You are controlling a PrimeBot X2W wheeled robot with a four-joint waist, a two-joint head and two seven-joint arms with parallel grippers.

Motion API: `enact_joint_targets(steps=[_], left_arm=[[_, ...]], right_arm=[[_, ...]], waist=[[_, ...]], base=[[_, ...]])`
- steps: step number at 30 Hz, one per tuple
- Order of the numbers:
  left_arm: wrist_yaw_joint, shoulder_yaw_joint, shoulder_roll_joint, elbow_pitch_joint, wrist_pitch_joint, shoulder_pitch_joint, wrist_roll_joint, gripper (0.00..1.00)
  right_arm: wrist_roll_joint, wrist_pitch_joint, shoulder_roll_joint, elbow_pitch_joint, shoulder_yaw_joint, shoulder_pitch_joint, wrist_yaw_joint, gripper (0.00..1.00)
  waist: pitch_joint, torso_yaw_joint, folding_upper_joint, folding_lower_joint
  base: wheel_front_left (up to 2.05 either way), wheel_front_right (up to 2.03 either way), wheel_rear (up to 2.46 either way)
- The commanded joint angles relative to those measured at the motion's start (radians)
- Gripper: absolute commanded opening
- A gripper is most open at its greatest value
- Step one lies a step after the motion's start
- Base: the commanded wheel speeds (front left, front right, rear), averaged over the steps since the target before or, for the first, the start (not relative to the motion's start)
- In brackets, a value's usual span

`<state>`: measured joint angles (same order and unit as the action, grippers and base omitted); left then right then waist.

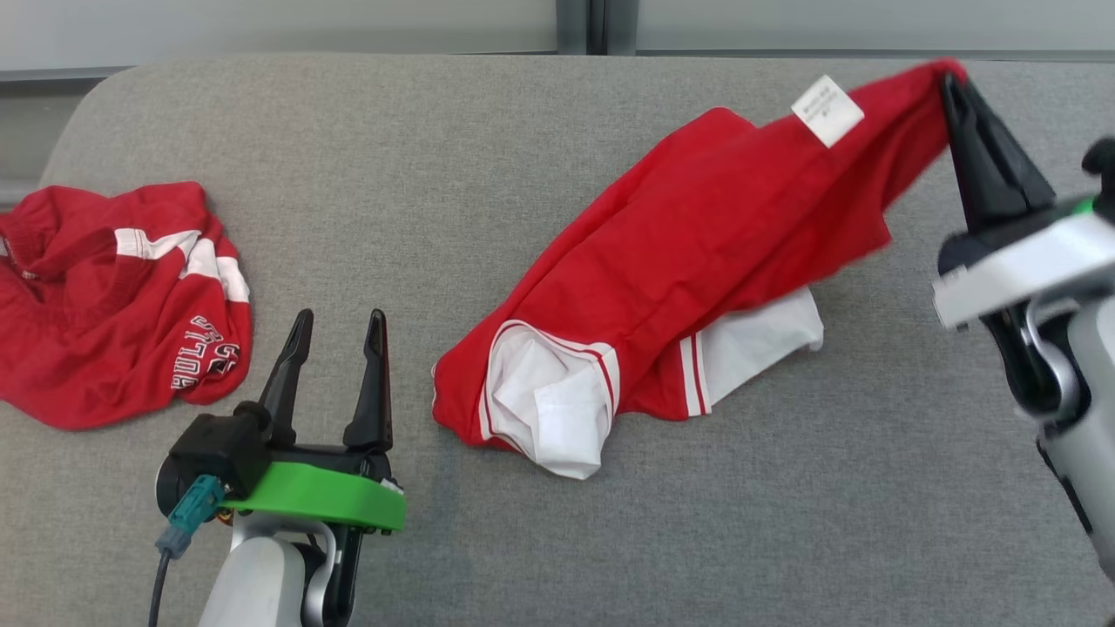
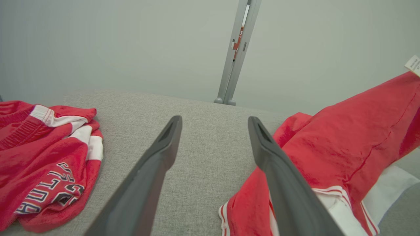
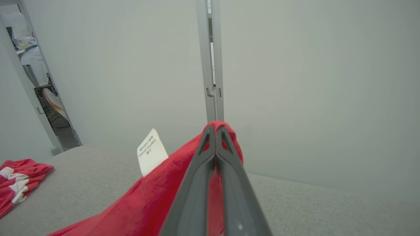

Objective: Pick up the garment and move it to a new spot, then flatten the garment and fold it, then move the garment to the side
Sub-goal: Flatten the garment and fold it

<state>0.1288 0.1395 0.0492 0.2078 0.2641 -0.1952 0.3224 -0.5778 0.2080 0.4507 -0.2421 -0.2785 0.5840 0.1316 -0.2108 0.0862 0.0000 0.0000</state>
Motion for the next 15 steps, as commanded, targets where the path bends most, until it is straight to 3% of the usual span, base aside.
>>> enact_joint_targets(steps=[1,3,7,11,15], left_arm=[[0.003,0.0,0.002,-0.001,0.0,0.01,0.008,1.0],[0.003,-0.001,0.002,-0.001,0.0,0.014,0.011,1.0],[0.003,-0.014,0.003,-0.004,0.0,0.021,0.008,1.0],[0.003,-0.033,0.003,-0.008,0.0,0.02,-0.009,1.0],[0.003,-0.042,0.003,-0.01,0.0,0.012,-0.017,1.0]], right_arm=[[0.019,-0.003,0.023,0.011,0.01,-0.076,-0.002,0.0],[0.057,-0.022,0.049,0.03,0.036,-0.176,-0.002,0.0],[0.123,-0.079,0.042,0.082,0.091,-0.384,-0.002,0.0],[0.172,-0.128,-0.006,0.115,0.151,-0.529,-0.002,0.0],[0.25,-0.174,-0.057,0.095,0.214,-0.575,-0.002,0.0]], waist=[[0.007,-0.006,0.0,0.0],[0.01,-0.01,0.0,0.0],[0.015,-0.025,0.0,0.0],[0.013,-0.052,0.0,0.0],[0.012,-0.077,0.0,0.0]], base=[[0.0,0.0,0.0],[0.0,0.0,0.0],[0.0,0.0,0.0],[0.0,0.0,0.0],[0.0,0.0,0.0]])
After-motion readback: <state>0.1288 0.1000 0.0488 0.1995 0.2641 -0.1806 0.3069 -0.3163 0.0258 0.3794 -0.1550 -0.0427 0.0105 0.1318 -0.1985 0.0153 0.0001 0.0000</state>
